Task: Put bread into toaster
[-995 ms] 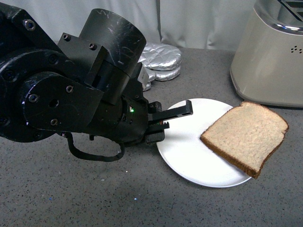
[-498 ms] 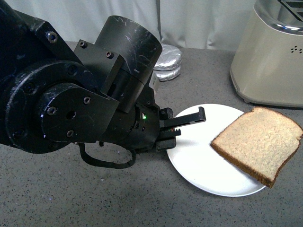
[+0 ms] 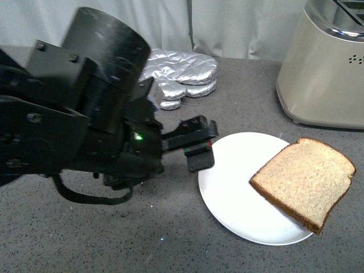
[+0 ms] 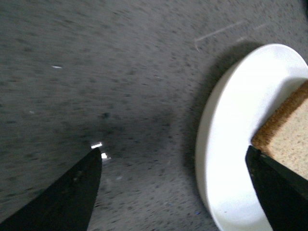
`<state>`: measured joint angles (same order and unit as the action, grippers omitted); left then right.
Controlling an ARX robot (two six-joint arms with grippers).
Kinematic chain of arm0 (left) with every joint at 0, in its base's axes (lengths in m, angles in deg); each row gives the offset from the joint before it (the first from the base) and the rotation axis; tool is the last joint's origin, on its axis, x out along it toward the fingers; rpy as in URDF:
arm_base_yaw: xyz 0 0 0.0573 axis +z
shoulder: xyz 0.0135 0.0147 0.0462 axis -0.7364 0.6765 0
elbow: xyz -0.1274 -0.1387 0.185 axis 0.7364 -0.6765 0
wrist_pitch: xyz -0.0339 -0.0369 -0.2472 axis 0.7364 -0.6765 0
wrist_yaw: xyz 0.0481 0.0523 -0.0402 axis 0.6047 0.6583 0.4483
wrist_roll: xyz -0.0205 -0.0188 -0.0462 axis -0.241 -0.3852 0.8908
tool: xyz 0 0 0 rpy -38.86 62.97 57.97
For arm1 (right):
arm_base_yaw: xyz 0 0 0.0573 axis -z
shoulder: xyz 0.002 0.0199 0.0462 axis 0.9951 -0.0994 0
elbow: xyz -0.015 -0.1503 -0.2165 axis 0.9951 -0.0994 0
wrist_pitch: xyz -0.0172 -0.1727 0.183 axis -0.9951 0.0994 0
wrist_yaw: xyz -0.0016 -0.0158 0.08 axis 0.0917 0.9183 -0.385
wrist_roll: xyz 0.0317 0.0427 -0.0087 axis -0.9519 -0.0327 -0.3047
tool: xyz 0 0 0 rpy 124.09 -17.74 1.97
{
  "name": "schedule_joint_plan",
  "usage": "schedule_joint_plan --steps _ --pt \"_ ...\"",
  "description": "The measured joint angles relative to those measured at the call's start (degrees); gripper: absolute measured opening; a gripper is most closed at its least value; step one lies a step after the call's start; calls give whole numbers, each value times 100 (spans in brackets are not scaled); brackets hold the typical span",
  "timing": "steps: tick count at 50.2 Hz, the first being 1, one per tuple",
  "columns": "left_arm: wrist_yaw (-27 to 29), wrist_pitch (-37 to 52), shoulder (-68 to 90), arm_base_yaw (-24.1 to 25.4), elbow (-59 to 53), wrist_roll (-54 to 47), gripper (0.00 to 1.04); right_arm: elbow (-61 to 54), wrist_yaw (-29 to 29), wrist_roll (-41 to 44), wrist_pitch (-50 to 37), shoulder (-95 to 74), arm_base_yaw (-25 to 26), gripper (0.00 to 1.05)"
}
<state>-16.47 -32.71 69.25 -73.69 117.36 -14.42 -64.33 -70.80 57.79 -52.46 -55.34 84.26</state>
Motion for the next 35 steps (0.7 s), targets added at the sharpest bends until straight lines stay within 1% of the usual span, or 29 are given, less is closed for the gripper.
schedule_joint_plan --steps 3,5,11,13,18,22,24,25,26,27,28,30,31,33,34,35 --pt "-26 24 -116 181 -155 -55 95 0 0 2 0 0 0 95" --pt "-42 39 -227 387 -323 -131 100 0 2 2 0 0 0 95" --pt "-83 39 -483 905 -741 -348 98 0 0 0 0 0 0 95" --pt "-157 0 -675 1220 -990 -514 98 0 0 0 0 0 0 95" --pt "-562 -76 -1434 2044 -1624 -787 98 0 0 2 0 0 0 95" --pt "-951 -525 -2308 2824 -2026 -1108 98 0 0 0 0 0 0 95" --pt "-1049 -603 -2618 3161 -2194 -1191 98 0 2 0 0 0 0 95" --pt "-931 -289 -2658 3272 -2345 -1346 95 0 0 0 0 0 0 95" --pt "-697 284 -2702 3442 -2564 -1648 88 0 2 0 0 0 0 95" --pt "-557 859 -2758 3585 -2785 -1781 85 0 0 0 0 0 0 95" --pt "-470 1917 -2927 3851 -3268 -2133 79 0 -2 0 0 2 0 95" --pt "-592 2752 -3333 4133 -3727 -2457 72 0 0 2 0 0 0 95" --pt "-804 3139 -3856 4391 -3993 -2697 67 0 4 0 2 -2 0 95" --pt "-1172 3093 -4922 4809 -4218 -2918 58 0 0 2 7 -17 0 95" --pt "-1320 2914 -5370 4970 -4288 -2988 54 0 0 2 7 -17 0 95" --pt "-1532 2520 -6043 5206 -4400 -3086 49 0 0 0 7 -2 0 95"
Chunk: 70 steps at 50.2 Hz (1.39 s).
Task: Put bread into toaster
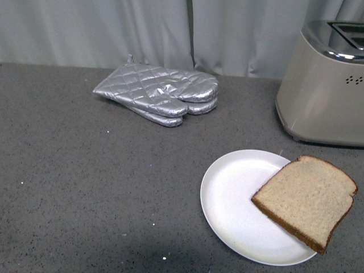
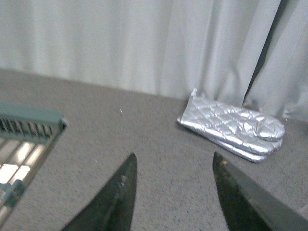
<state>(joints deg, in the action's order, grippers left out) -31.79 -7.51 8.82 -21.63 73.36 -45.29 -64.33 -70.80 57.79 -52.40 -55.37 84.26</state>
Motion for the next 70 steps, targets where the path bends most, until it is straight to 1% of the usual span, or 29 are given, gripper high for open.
schedule_joint_plan --steps 2,4,5,6,8,9,10,12,13,16,18,19,20,22,26,36,37,42,44,47,49,50,51,53,54,55,60,64,70 --pt "-291 -693 -887 302 -136 -68 42 0 0 0 -2 4 0 95" --pt "-566 -1602 -1781 568 -162 -120 34 0 -2 2 0 4 0 95" --pt "-575 -1794 -1989 588 -162 -129 33 0 -2 2 0 4 0 95" --pt "-463 -2330 -2612 616 -162 -153 27 0 4 0 0 4 0 95" --pt "-223 -3038 -3523 476 -162 -175 18 0 0 0 0 4 0 95" --pt "-131 -3200 -3832 367 -162 -188 15 0 2 0 0 4 0 95" --pt "92 -3523 -4207 177 -162 -203 9 0 2 0 0 4 0 95" --pt "431 -3866 -4638 -195 -162 -212 4 0 2 0 0 4 0 95" --pt "710 -4009 -4817 -428 -162 -234 4 0 0 0 0 4 0 95" --pt "1224 -4218 -5064 -949 -162 -251 4 0 2 0 0 4 0 95" --pt "1814 -4367 -5198 -1432 -160 -256 4 0 0 0 0 4 0 95" --pt "2229 -4413 -5250 -1792 -160 -254 4 0 -2 2 0 4 0 95" --pt "2465 -4422 -5285 -2109 -160 -254 4 0 0 0 0 4 0 95" --pt "2573 -4426 -5305 -2398 -160 -262 4 0 2 0 0 4 0 95" --pt "2634 -4433 -5309 -2540 -160 -271 4 0 0 0 0 4 0 95" --pt "2688 -4433 -5309 -2562 -160 -269 4 0 2 0 0 4 0 95" --pt "2686 -4433 -5309 -2562 -160 -269 6 0 2 2 0 4 0 95" --pt "2691 -4433 -5309 -2562 -160 -271 30 2 7 -24 11 -4 0 95" --pt "2691 -4433 -5309 -2562 -160 -271 37 201 98 -352 549 -221 -37 95" --pt "2691 -4433 -5309 -2562 -160 -271 46 529 286 -1143 1373 -837 -96 95" --pt "2688 -4433 -5309 -2562 -160 -271 51 597 407 -1528 1672 -1180 -107 95" --pt "2691 -4433 -5313 -2562 -160 -271 54 586 452 -1895 1784 -1392 -105 95" --pt "2691 -4433 -5313 -2562 -160 -271 56 568 459 -1969 1808 -1495 -101 95" --pt "2691 -4433 -5311 -2562 -160 -271 64 492 479 -2542 1797 -1860 -52 95" --pt "2691 -4433 -5311 -2562 -160 -271 65 476 494 -2597 1773 -1950 -44 95" --pt "2691 -4433 -5311 -2562 -160 -271 69 450 540 -2846 1707 -2124 -31 95" --pt "2686 -4433 -5311 -2562 -160 -271 90 431 804 -3523 1266 -2935 -122 95" --pt "2691 -4433 -5311 -2562 -160 -275 100 385 925 -3698 1078 -3239 -262 95" --pt "2691 -4433 -5311 -2562 -160 -273 98 236 1117 -3934 726 -3716 -459 95"
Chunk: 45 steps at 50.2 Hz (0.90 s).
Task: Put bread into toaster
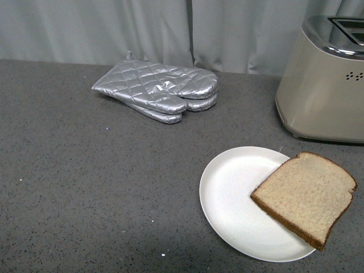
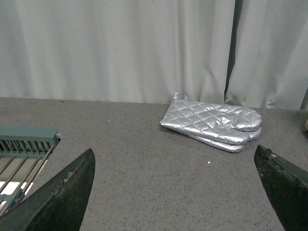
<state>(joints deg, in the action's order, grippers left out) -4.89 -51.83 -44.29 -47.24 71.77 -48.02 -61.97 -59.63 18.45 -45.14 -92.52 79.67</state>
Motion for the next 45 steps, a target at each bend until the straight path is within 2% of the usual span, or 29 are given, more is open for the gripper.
schedule_joint_plan --steps 4,15,24,34,45 --pt "0 0 0 0 0 0 98 -94 122 -111 -385 -439 -50 95" --pt "0 0 0 0 0 0 98 -197 603 -133 -2664 -2592 -361 95" --pt "0 0 0 0 0 -2 98 -131 798 -251 -4070 -3934 -640 95" --pt "0 0 0 0 0 -2 98 -76 874 -581 -5322 -5285 -813 95" --pt "0 0 0 0 0 -2 98 -2 831 -894 -6223 -6181 -905 95"
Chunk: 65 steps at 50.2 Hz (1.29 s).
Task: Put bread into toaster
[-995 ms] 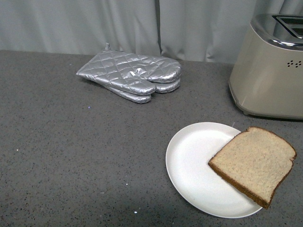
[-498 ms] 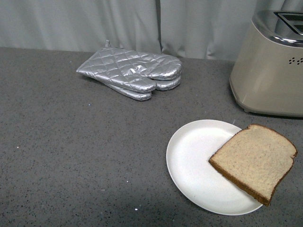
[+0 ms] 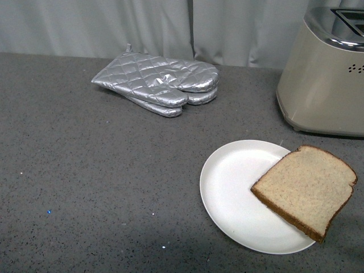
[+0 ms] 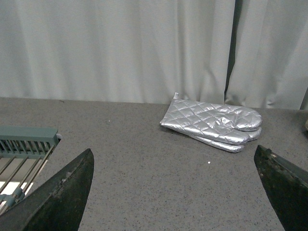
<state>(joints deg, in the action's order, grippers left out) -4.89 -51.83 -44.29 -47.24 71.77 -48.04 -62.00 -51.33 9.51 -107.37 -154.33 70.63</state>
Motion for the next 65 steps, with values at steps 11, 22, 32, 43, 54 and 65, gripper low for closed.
schedule_joint_plan --steps 11,22,32,43,54,65 --pt "0 0 0 0 0 0 98 125 -131 -437 -442 -472 -31 95" --pt "0 0 0 0 0 0 98 356 -267 -763 -592 -848 -31 95" --pt "0 0 0 0 0 0 98 619 -352 -931 -577 -1012 -31 95" --pt "0 0 0 0 0 0 98 815 -450 -988 -568 -1226 17 95" --pt "0 0 0 0 0 2 98 1019 -459 -992 -485 -1357 120 95" --pt "0 0 0 0 0 0 98 1307 -490 -1005 -385 -1506 85 95"
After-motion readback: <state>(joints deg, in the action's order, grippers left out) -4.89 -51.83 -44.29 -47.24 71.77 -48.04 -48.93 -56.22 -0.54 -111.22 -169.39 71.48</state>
